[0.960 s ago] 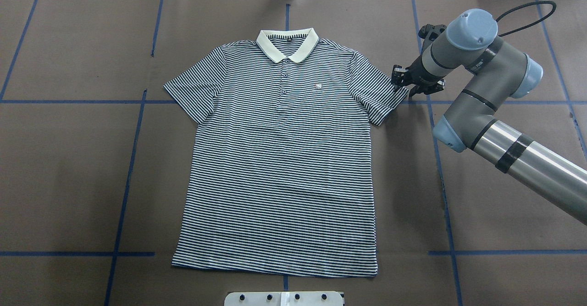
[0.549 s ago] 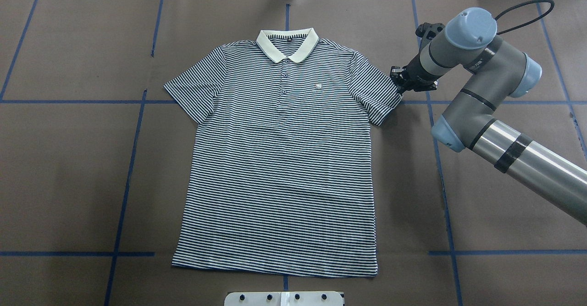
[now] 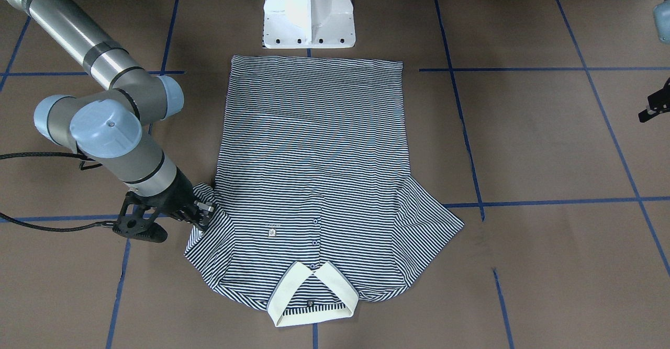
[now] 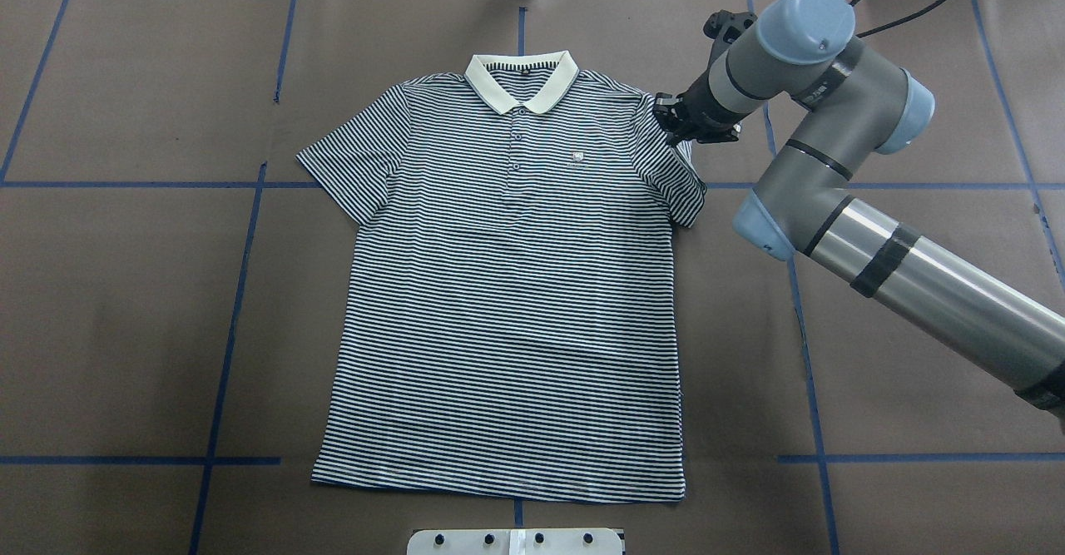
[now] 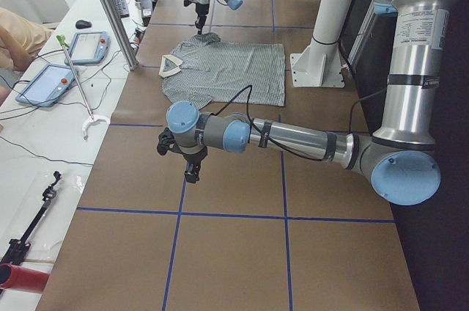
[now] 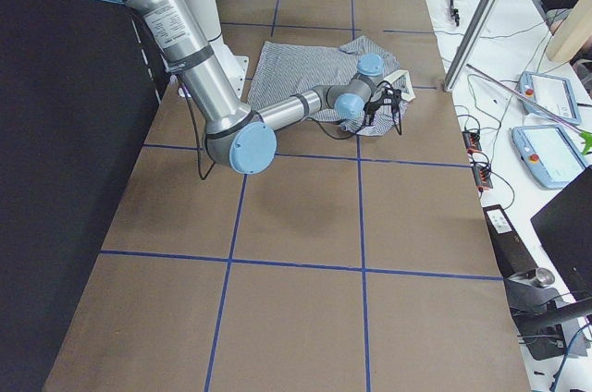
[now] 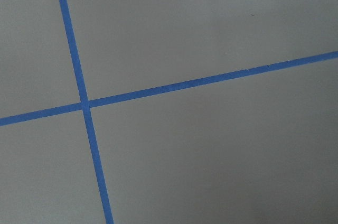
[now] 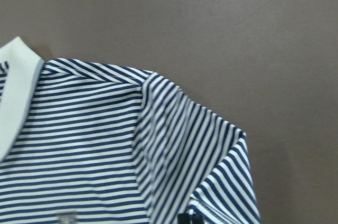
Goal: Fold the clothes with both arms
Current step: 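Grasp the sleeve nearest the right gripper and fold it inward, then fold the other sleeve inward with the left gripper while the right gripper holds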
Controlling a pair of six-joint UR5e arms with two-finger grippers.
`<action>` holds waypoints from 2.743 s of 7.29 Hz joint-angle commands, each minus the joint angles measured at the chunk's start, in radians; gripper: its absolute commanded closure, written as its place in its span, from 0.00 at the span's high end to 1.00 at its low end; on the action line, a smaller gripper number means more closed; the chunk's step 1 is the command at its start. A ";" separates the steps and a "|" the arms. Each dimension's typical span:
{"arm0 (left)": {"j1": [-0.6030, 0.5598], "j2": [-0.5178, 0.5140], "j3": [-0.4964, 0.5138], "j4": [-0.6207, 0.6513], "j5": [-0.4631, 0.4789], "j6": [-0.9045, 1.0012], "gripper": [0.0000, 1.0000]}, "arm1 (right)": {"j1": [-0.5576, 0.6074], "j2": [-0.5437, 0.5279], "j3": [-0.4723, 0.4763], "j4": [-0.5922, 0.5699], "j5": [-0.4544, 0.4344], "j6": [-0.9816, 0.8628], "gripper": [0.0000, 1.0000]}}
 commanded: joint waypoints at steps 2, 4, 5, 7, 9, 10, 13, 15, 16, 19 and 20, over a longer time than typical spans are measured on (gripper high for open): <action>0.000 0.000 -0.014 0.000 -0.004 -0.001 1.00 | -0.089 0.229 -0.231 0.004 -0.169 0.127 0.00; 0.002 0.000 -0.025 0.000 -0.021 -0.010 1.00 | -0.095 0.234 -0.249 0.009 -0.199 0.127 0.00; 0.005 -0.003 -0.019 -0.005 -0.114 -0.010 1.00 | -0.095 0.235 -0.250 0.009 -0.208 0.125 0.99; 0.006 -0.014 -0.014 -0.155 -0.186 -0.047 1.00 | -0.100 0.232 -0.228 0.012 -0.242 0.122 1.00; 0.081 -0.038 -0.007 -0.369 -0.179 -0.342 1.00 | -0.093 0.145 -0.049 0.009 -0.180 0.133 1.00; 0.174 -0.111 0.025 -0.438 -0.130 -0.500 0.97 | -0.087 0.072 0.064 0.003 -0.113 0.133 1.00; 0.471 -0.347 0.134 -0.445 0.236 -0.939 0.94 | -0.081 -0.171 0.366 0.013 -0.069 0.133 1.00; 0.555 -0.461 0.305 -0.466 0.390 -0.989 0.90 | -0.080 -0.202 0.404 0.013 -0.066 0.133 1.00; 0.555 -0.489 0.391 -0.532 0.419 -0.989 0.88 | -0.081 -0.202 0.414 0.012 -0.067 0.134 1.00; 0.589 -0.500 0.453 -0.564 0.520 -0.986 0.77 | -0.081 -0.205 0.414 0.010 -0.067 0.136 1.00; 0.591 -0.502 0.453 -0.564 0.520 -0.986 0.67 | -0.083 -0.205 0.408 0.013 -0.067 0.136 1.00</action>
